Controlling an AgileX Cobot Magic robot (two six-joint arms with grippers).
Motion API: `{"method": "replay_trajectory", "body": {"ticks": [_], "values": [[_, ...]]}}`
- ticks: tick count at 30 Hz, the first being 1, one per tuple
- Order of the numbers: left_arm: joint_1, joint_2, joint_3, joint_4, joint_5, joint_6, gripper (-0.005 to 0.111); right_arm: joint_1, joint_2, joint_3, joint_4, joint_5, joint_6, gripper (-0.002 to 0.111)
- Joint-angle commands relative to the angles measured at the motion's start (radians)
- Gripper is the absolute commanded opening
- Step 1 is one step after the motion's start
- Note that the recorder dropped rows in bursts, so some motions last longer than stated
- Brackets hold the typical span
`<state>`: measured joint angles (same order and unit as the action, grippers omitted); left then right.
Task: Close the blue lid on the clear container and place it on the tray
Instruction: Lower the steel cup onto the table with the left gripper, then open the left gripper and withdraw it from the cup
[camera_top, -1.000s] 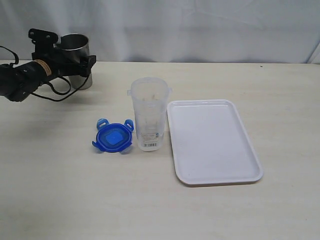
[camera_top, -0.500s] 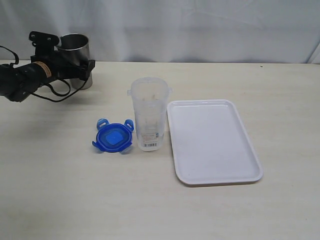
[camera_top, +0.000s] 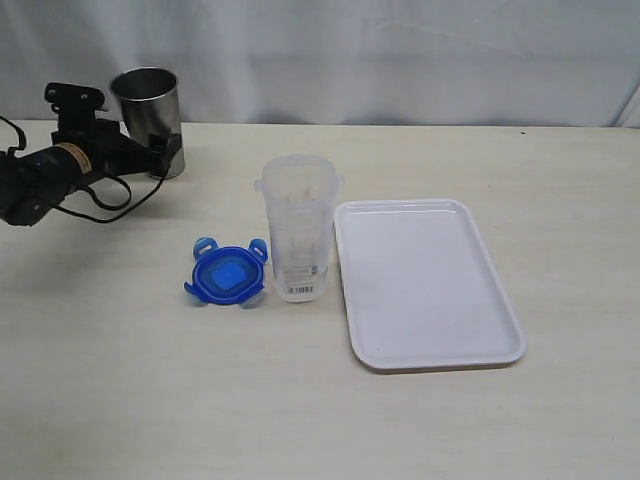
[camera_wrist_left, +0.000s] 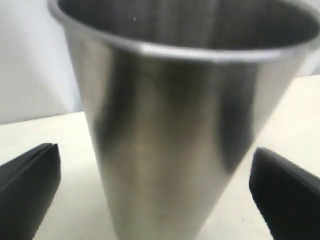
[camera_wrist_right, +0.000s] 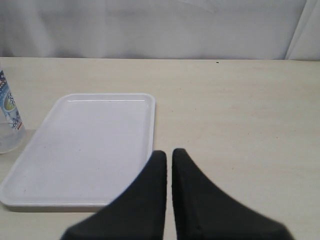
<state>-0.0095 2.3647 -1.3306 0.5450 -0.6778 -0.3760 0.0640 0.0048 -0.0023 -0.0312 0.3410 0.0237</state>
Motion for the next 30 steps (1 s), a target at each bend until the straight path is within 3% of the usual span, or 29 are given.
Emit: {"method": "replay_trajectory", "body": {"ticks": [1, 14, 30], "values": [[0.002, -0.011, 0.027, -0.01, -0.019, 0.006, 0.096, -0.007, -0.005, 0.002, 0.0, 0.002, -0.005, 0.005], [0.028, -0.052, 0.193, -0.038, -0.115, 0.014, 0.096, -0.007, -0.005, 0.002, 0.0, 0.002, -0.005, 0.005], [0.058, -0.391, 0.473, -0.059, -0.168, 0.062, 0.096, -0.007, -0.005, 0.002, 0.0, 0.002, -0.005, 0.005]]}}
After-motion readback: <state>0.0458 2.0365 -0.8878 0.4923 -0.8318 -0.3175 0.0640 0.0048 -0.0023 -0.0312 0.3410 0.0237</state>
